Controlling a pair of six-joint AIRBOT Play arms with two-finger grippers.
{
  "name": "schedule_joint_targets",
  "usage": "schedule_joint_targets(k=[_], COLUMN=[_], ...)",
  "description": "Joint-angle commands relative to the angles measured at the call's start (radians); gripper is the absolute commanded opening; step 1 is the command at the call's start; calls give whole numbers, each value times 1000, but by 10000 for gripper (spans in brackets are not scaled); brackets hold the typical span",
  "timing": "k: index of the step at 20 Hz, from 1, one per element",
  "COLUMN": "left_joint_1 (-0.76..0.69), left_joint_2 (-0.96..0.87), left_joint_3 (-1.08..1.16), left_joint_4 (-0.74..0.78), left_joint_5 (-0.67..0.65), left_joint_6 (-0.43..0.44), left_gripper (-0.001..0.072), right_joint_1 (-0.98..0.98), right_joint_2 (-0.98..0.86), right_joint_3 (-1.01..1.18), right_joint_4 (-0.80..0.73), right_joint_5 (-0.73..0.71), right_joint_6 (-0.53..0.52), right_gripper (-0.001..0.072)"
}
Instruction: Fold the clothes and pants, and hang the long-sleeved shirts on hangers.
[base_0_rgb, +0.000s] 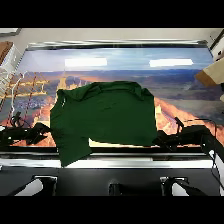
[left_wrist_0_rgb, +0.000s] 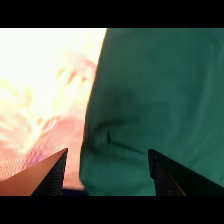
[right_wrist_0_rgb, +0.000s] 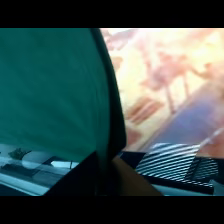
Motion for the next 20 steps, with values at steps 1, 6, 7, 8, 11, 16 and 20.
schedule_joint_targets(k=[1,6,7,8,11,16,20], left_joint_1=[-5,-17,-28,-42,-66,-86,-82], left_joint_2=[-66,-113,-120,-126,-123,-39,91], left_joint_3=[-10,-10,-10,-10,-6,177,602], left_joint_4=[-71,-72,-78,-89,-180,-392,-418], left_joint_5=[62,71,72,72,47,-79,-88], left_joint_6=[65,76,77,79,114,142,54], left_gripper=[574,491,442,331,14,12,12], right_joint_1=[1,1,1,1,1,122,211], right_joint_2=[59,136,150,162,201,228,226], right_joint_3=[1,1,2,2,3,222,652], right_joint_4=[12,19,19,26,89,139,18], right_joint_5=[-42,-43,-43,-42,-44,137,279], right_joint_6=[0,16,20,20,3,-19,114], right_gripper=[33,33,33,33,32,31,31])
